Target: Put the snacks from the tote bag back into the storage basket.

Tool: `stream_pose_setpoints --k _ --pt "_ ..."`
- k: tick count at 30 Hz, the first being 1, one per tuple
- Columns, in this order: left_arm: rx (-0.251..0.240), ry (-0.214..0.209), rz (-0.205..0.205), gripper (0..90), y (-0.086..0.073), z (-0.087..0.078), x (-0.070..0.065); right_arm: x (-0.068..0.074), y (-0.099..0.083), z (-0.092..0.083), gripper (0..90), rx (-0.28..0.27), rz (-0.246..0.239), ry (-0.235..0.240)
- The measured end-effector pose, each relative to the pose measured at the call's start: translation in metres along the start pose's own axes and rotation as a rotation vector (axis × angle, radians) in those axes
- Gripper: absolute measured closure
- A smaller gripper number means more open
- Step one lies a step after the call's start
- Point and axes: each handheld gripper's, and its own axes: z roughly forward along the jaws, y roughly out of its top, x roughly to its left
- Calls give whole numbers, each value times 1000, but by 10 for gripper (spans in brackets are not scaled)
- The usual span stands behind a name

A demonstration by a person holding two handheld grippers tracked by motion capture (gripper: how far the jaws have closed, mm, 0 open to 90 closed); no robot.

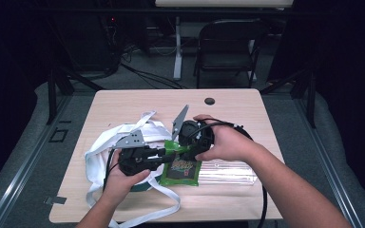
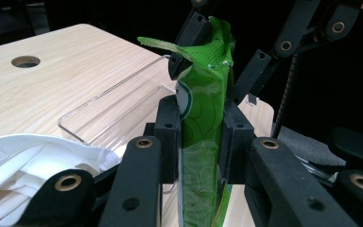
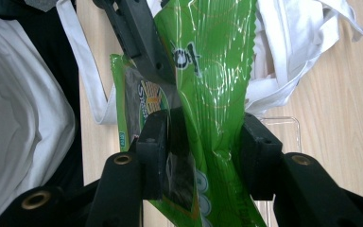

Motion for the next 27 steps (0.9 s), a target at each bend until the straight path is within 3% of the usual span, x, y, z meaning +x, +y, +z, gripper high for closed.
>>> stream_pose_setpoints --k 15,27 --pt "4 -3 51 731 0 2 -4 0 -1 2 702 27 12 54" --pt "-13 -7 39 706 -1 2 -3 1 -1 -3 747 15 0 38"
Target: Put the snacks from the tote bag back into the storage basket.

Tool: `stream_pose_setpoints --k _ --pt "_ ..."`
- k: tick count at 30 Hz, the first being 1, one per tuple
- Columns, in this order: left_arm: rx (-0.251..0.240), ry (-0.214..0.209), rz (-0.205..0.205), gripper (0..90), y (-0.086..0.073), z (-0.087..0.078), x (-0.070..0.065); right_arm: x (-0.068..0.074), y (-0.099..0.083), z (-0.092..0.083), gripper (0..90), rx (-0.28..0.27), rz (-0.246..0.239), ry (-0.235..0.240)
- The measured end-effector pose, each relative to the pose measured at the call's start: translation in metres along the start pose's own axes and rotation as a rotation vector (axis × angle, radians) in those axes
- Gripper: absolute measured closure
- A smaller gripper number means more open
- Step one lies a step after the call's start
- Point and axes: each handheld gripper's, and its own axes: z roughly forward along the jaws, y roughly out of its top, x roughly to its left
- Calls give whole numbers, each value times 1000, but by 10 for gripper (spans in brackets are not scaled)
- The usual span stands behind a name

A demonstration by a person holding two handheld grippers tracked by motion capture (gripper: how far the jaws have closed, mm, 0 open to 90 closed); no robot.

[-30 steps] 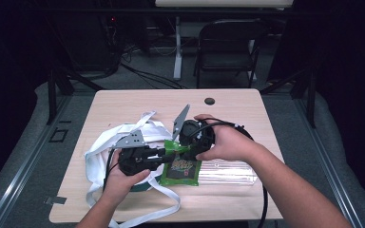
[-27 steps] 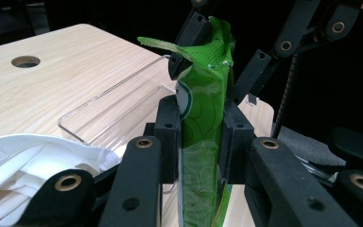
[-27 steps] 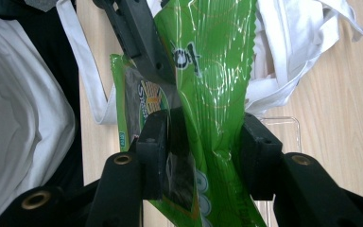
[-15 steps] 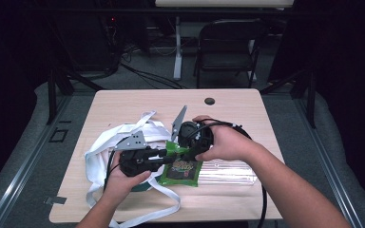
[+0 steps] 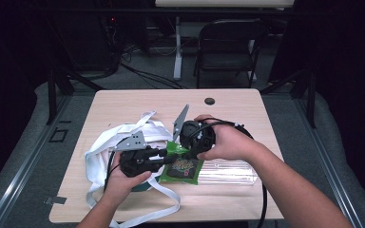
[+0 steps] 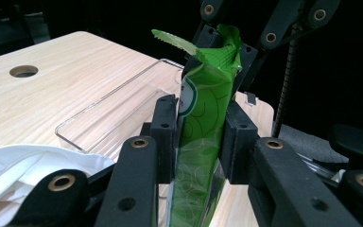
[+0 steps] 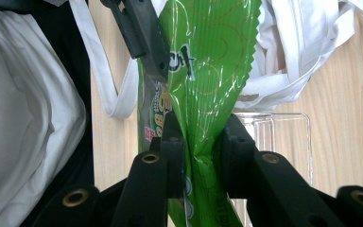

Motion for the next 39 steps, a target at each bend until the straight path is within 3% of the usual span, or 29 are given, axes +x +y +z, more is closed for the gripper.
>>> stream_pose_setpoints --k 20,39 --pt "-2 -4 -48 640 -4 2 6 0 -1 0 751 6 -17 -21" --pt "0 24 -89 567 -6 0 13 -4 -7 -8 751 22 -14 -67"
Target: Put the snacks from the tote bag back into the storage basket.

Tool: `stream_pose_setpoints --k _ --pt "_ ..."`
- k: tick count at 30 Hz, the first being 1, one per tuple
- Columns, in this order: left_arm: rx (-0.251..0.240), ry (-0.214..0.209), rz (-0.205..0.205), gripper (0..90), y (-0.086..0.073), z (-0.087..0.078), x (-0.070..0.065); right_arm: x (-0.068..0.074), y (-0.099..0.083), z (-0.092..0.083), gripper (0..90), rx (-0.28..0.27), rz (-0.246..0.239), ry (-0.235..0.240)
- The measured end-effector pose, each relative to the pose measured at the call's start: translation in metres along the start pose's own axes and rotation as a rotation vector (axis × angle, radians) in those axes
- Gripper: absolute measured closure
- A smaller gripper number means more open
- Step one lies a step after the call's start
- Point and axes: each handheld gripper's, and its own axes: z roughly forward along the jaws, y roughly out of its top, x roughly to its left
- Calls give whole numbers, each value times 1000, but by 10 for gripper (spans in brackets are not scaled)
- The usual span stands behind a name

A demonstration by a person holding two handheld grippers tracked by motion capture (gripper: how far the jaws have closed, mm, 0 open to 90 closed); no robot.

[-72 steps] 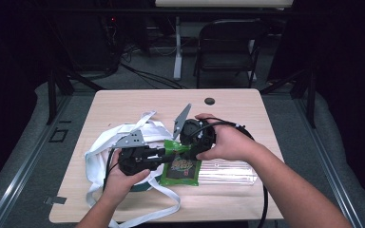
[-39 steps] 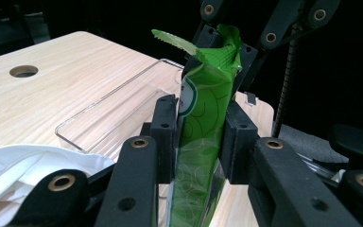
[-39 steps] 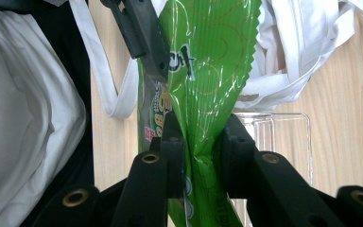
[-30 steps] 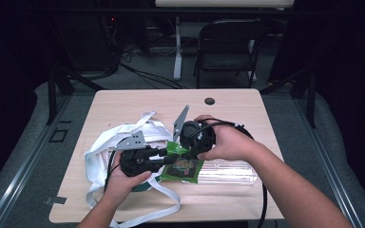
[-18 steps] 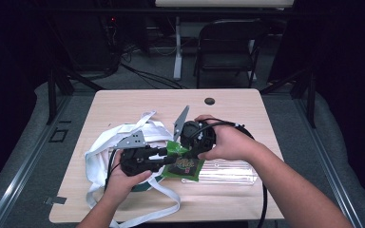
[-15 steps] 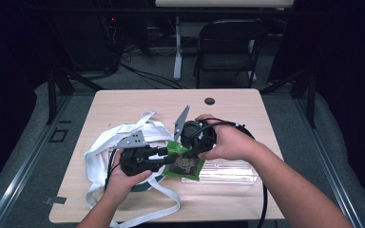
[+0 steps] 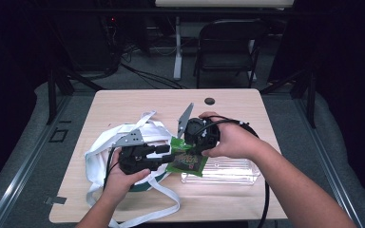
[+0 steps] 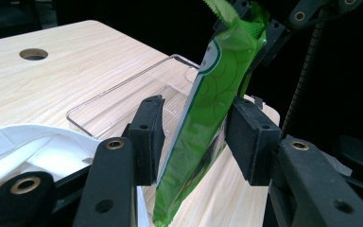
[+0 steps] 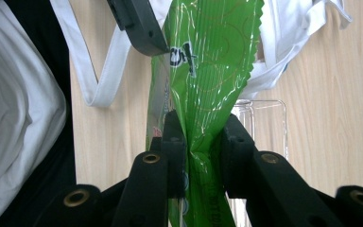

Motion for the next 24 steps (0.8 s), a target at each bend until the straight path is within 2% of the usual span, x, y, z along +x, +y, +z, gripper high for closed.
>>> stream_pose_setpoints --k 21,24 --pt "-4 20 -23 566 -2 -2 6 -11 -12 -8 750 16 24 -41" --pt "-1 22 -28 566 -2 -2 7 -14 -15 -8 750 36 23 -50"
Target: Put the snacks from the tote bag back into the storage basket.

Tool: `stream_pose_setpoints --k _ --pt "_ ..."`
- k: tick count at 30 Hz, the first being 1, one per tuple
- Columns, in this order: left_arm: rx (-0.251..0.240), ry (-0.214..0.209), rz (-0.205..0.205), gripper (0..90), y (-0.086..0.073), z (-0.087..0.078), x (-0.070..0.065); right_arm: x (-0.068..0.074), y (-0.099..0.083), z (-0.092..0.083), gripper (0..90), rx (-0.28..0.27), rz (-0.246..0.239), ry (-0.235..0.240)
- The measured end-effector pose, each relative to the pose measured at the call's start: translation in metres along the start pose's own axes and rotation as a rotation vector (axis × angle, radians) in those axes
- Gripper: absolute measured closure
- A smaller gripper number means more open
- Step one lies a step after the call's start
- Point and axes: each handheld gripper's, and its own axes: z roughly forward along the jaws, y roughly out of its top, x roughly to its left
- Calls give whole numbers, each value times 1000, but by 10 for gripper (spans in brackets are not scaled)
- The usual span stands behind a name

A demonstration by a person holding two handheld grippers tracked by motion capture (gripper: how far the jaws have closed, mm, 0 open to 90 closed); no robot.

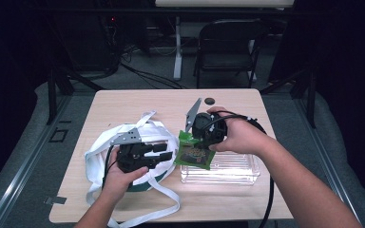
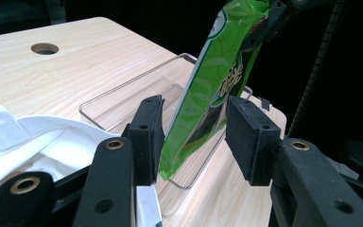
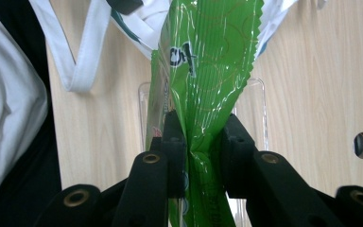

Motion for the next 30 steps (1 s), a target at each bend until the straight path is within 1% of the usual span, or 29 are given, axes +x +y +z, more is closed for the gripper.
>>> stream_pose_setpoints --k 3,6,7,9,10,11,12,13,19,23,30 --pt "1 5 1 566 0 0 1 -3 -2 1 750 13 -2 -11" --pt "-4 6 -7 566 0 -1 2 -6 -5 2 750 10 6 -23" --pt "-1 9 -6 566 0 -2 2 -7 -6 1 750 21 0 -28" --pt "-2 10 -7 566 -1 -2 3 -8 -8 2 750 21 2 -37" --pt "-3 11 -9 566 -1 -2 4 -9 -8 2 749 29 -4 -45" --pt "-4 11 -11 566 -1 -2 4 -10 -9 2 750 20 4 -46" --pt "-2 12 -12 566 -1 -2 4 -11 -10 2 750 34 -6 -52" --pt "-3 13 -13 566 -1 -2 5 -11 -11 3 750 23 3 -50" --pt "-6 19 -20 566 -2 -2 6 -17 -14 4 750 48 1 -65" --pt "1 25 -17 566 -2 -4 8 -19 -16 7 750 55 1 -75" --pt "-7 36 -28 567 -4 -7 11 -24 -18 12 749 66 -4 -88"
